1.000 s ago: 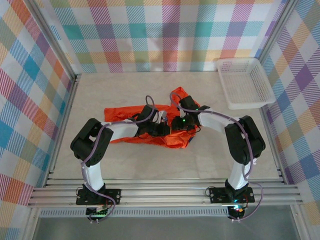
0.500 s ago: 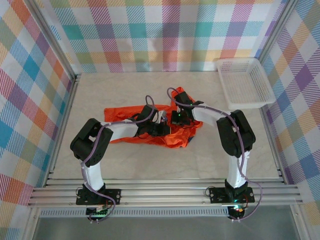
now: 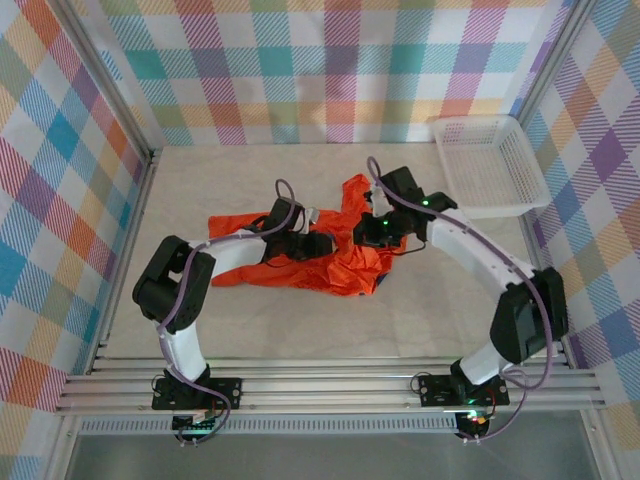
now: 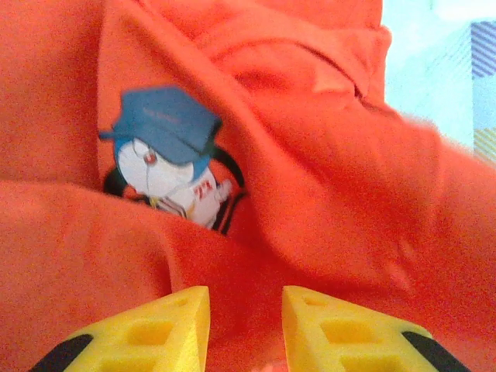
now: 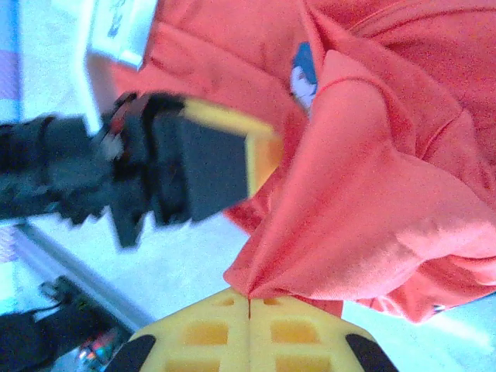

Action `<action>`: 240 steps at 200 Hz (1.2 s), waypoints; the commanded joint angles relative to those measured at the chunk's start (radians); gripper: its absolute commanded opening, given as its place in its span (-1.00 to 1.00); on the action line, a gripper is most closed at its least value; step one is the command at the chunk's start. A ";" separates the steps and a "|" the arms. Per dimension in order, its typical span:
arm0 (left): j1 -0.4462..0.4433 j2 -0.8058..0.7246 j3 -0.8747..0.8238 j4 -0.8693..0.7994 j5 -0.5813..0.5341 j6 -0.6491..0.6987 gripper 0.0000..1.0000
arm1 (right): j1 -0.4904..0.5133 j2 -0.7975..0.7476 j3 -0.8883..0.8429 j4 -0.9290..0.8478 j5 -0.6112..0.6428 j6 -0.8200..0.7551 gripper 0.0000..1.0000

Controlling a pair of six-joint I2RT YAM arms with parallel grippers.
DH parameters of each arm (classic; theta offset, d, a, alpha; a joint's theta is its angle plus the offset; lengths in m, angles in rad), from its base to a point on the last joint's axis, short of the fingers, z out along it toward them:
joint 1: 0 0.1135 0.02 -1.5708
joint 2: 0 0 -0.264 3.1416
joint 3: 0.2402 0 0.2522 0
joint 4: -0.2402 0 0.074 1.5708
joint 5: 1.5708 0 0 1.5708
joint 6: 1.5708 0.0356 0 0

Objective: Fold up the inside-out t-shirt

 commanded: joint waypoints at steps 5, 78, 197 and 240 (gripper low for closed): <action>0.021 0.065 0.057 -0.055 -0.031 0.029 -0.38 | -0.076 -0.073 -0.033 0.006 -0.268 0.022 -1.00; 0.049 0.145 0.024 -0.037 -0.043 0.012 -0.49 | -0.237 0.153 0.054 0.102 -0.143 0.080 -0.46; 0.049 -0.095 0.015 -0.216 -0.106 0.056 -0.54 | -0.156 0.080 -0.180 0.120 0.208 0.057 -0.57; 0.081 -0.179 0.017 -0.347 -0.169 0.063 -0.49 | -0.154 0.180 -0.171 0.170 0.251 0.060 -0.43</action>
